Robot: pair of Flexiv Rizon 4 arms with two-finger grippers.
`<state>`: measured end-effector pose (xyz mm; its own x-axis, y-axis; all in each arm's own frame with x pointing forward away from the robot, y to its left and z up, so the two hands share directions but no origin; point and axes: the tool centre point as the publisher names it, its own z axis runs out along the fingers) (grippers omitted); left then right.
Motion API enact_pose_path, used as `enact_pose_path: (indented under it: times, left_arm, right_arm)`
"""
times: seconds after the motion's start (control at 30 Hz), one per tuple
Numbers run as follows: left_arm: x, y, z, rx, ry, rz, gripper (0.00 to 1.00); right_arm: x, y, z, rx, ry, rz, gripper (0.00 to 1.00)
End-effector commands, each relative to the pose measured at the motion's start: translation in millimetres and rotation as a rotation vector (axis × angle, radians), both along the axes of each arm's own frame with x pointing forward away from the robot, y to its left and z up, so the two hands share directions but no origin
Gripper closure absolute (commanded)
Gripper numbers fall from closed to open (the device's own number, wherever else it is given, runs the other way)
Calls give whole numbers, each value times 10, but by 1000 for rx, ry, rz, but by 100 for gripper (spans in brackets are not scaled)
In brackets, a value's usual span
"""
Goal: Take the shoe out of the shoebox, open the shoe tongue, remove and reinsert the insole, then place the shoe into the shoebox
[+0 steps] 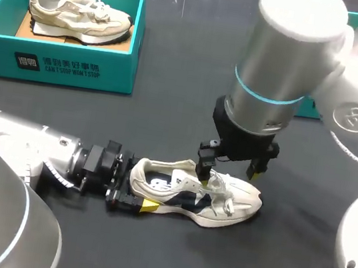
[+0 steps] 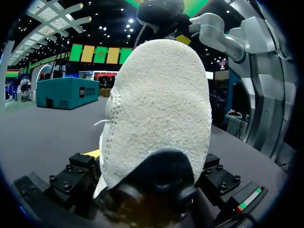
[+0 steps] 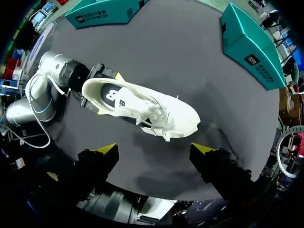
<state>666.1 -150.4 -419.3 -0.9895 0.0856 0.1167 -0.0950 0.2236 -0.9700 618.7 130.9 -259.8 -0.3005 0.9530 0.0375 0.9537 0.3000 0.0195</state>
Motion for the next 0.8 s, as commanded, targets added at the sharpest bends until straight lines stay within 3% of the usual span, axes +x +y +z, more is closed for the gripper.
enact_pose_path:
  times: [0.03,0.37,0.63,0.8]
  left_arm:
    - [-3,2,1,1,-1,4,100]
    - [-3,2,1,1,-1,4,100]
    - [-3,2,1,1,-1,4,100]
    - [-3,2,1,1,-1,4,100]
  right_arm:
    - [96,332,-110,-131,107,-28,0]
    - [96,332,-110,-131,107,-28,0]
    - [104,451,-73,-215,78,-227,0]
    - [138,526,-156,-253,79,-313,0]
